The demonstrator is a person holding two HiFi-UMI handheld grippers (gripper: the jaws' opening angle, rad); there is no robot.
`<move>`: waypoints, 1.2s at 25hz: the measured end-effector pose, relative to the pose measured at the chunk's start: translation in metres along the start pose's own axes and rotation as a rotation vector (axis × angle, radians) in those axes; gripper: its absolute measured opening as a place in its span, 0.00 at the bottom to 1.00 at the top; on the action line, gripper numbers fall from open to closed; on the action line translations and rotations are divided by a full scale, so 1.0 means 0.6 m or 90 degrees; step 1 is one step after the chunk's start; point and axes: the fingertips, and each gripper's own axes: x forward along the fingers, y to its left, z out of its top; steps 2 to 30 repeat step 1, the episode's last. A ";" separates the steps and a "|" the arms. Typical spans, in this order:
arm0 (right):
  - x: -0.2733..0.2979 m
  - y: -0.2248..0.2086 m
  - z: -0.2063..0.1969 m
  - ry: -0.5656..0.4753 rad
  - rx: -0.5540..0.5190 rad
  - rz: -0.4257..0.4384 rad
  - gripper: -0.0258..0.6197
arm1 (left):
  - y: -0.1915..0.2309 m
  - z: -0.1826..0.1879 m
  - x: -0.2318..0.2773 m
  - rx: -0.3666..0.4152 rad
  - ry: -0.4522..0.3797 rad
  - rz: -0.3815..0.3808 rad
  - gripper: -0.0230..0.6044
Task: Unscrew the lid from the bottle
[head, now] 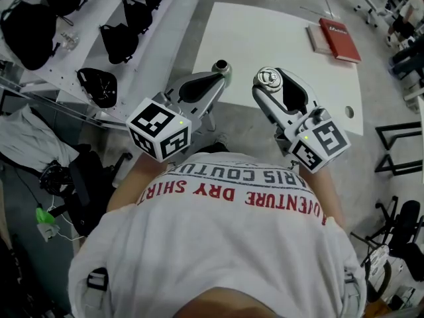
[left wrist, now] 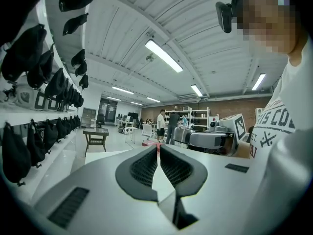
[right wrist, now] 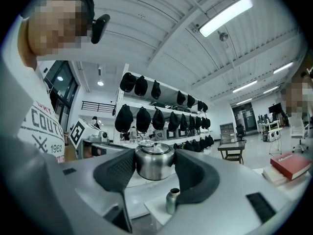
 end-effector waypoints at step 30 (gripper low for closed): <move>0.003 0.000 -0.003 0.000 0.000 0.000 0.44 | 0.004 -0.002 0.001 0.000 0.000 0.001 0.10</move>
